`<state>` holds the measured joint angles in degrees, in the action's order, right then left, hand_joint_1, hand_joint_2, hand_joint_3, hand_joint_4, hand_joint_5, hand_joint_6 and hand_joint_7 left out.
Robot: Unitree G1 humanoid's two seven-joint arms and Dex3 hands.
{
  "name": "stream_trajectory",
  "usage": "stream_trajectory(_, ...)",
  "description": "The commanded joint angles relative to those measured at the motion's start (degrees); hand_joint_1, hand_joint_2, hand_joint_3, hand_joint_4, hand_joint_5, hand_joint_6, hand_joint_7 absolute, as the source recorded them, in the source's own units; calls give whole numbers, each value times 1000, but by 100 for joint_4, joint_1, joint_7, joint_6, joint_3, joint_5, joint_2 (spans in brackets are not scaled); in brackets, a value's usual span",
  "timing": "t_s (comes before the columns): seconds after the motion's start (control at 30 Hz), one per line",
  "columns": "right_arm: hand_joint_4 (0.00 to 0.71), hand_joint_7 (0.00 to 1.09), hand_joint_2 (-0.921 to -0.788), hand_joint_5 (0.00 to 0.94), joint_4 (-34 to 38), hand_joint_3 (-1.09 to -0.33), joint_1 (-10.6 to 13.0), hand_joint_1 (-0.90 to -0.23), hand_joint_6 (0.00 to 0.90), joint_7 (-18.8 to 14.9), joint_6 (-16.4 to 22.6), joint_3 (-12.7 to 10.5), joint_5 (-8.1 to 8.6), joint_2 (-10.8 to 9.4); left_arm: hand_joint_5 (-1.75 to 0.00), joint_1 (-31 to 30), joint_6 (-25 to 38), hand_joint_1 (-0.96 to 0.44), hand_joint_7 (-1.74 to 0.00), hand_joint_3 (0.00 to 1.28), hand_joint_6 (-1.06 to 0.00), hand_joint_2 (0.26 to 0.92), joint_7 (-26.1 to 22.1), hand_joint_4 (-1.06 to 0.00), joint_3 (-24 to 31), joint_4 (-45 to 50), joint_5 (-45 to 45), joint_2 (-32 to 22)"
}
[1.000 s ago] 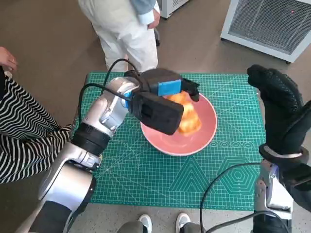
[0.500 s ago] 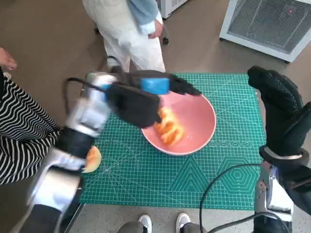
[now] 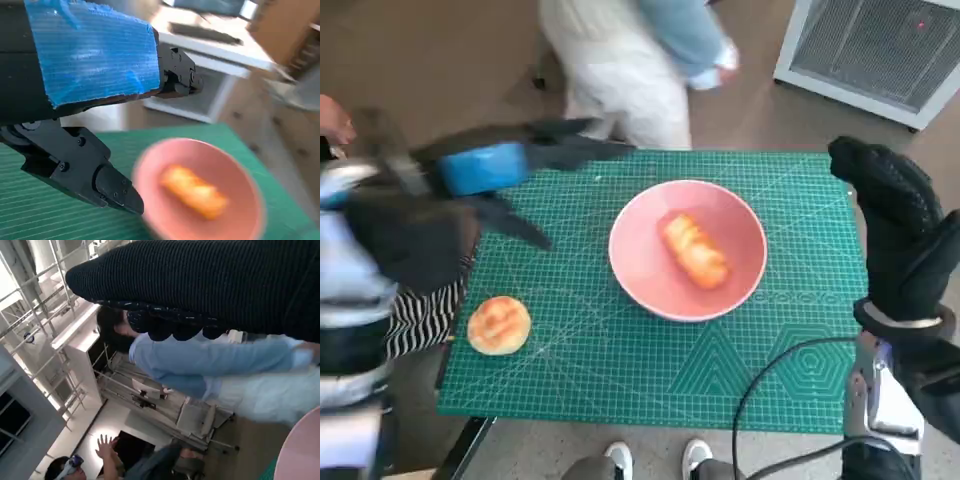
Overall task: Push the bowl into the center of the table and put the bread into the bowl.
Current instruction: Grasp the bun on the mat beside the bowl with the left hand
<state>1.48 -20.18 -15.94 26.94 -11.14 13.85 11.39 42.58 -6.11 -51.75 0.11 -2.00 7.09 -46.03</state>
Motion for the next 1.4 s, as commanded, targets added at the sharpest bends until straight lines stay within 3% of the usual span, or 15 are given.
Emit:
stream_trajectory(0.03, 139, 549, -921, 0, 179, -793, -10, -718, 14, -94, 12, 35, 84, -4, -6, -474, -103, -332, -41, 2, -282, 710, -69, -23, 310, 275, -81, -491)
stream_trajectory(0.33, 139, 551, -921, 0, 219, -793, -27, -718, 13, -124, 42, 30, 88, -17, -7, -686, -151, -313, -45, 0, -294, 700, -69, -36, 417, 278, -339, -674)
stream_trajectory(0.43, 139, 551, -921, 0, 384, -792, -83, -723, 13, -224, 134, 32, 131, -9, -13, -1655, -141, -286, -48, 1, -304, 702, -265, -53, 859, 406, -534, -994)
stream_trajectory(0.63, 139, 552, -921, 0, 490, -791, -124, -727, 13, -318, 190, 8, 217, 30, -14, -2258, -102, -287, -45, 4, -315, 707, -243, -80, 1006, 549, -561, -1158)
stream_trajectory(1.4, 136, 552, -921, 0, 408, -794, -71, -724, 14, -417, 132, -16, 293, 105, -2, -2893, 260, -198, -16, 0, -304, 698, -208, -92, 420, 564, -377, -1052)
